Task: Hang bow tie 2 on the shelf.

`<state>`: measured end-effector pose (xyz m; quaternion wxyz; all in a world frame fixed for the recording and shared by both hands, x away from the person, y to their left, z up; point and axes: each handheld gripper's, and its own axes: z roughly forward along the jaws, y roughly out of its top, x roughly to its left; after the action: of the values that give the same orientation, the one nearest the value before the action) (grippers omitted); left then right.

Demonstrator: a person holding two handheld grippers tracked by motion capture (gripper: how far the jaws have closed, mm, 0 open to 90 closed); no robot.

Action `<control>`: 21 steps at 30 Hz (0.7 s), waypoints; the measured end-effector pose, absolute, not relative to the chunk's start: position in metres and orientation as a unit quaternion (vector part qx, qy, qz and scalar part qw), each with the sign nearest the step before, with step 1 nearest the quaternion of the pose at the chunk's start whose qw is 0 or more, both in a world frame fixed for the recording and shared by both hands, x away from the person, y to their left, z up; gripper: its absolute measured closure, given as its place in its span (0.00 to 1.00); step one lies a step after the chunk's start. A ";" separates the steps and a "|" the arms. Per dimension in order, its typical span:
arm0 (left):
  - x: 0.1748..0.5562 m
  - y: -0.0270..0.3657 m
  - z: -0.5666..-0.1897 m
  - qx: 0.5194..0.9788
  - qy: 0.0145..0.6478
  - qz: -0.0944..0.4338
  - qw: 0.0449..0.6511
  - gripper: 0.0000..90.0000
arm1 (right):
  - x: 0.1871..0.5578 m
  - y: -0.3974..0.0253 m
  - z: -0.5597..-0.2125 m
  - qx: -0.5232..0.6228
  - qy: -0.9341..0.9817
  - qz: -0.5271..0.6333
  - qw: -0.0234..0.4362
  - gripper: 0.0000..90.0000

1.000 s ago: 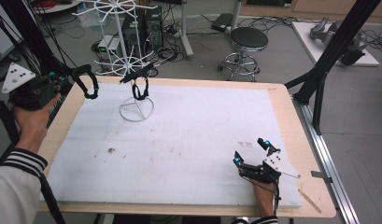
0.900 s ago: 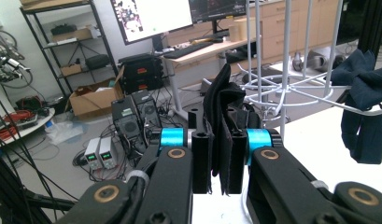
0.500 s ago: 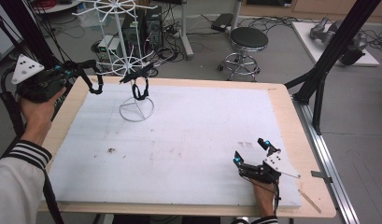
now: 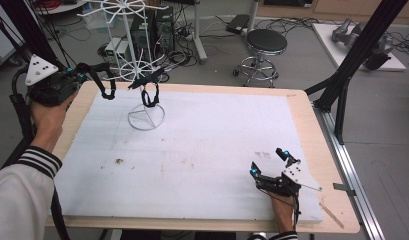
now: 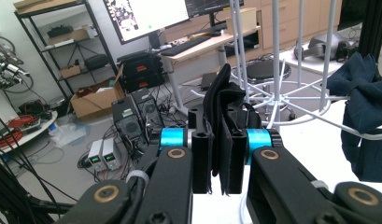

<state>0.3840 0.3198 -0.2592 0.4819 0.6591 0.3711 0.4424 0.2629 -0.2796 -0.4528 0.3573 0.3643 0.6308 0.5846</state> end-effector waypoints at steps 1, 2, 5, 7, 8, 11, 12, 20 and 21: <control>0.385 0.319 -0.259 0.659 0.372 0.441 0.483 0.94 | 0.263 -0.279 -0.453 0.365 0.631 0.585 0.356 0.02; 0.385 0.318 -0.259 0.659 0.372 0.440 0.483 0.94 | 0.263 -0.279 -0.453 0.365 0.631 0.585 0.356 0.02; 0.387 0.314 -0.258 0.663 0.369 0.439 0.481 0.94 | 0.263 -0.280 -0.453 0.364 0.631 0.585 0.357 0.02; 0.388 0.312 -0.258 0.664 0.369 0.440 0.479 0.94 | 0.263 -0.280 -0.453 0.364 0.631 0.585 0.357 0.02; 0.389 0.311 -0.258 0.664 0.369 0.439 0.481 0.94 | 0.263 -0.280 -0.453 0.364 0.630 0.585 0.357 0.02; 0.391 0.308 -0.258 0.666 0.367 0.438 0.480 0.94 | 0.263 -0.280 -0.453 0.365 0.631 0.586 0.355 0.02; 0.391 0.306 -0.258 0.667 0.366 0.438 0.478 0.94 | 0.263 -0.280 -0.453 0.363 0.630 0.585 0.358 0.02; 0.395 0.296 -0.259 0.678 0.362 0.434 0.471 0.94 | 0.263 -0.280 -0.453 0.366 0.629 0.586 0.356 0.02; 0.395 0.295 -0.260 0.677 0.362 0.433 0.472 0.94 | 0.263 -0.280 -0.453 0.367 0.629 0.587 0.355 0.02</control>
<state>0.3955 0.2946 -0.2597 0.4723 0.6771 0.3624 0.4326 0.2629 -0.2800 -0.4530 0.3553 0.3665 0.6287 0.5867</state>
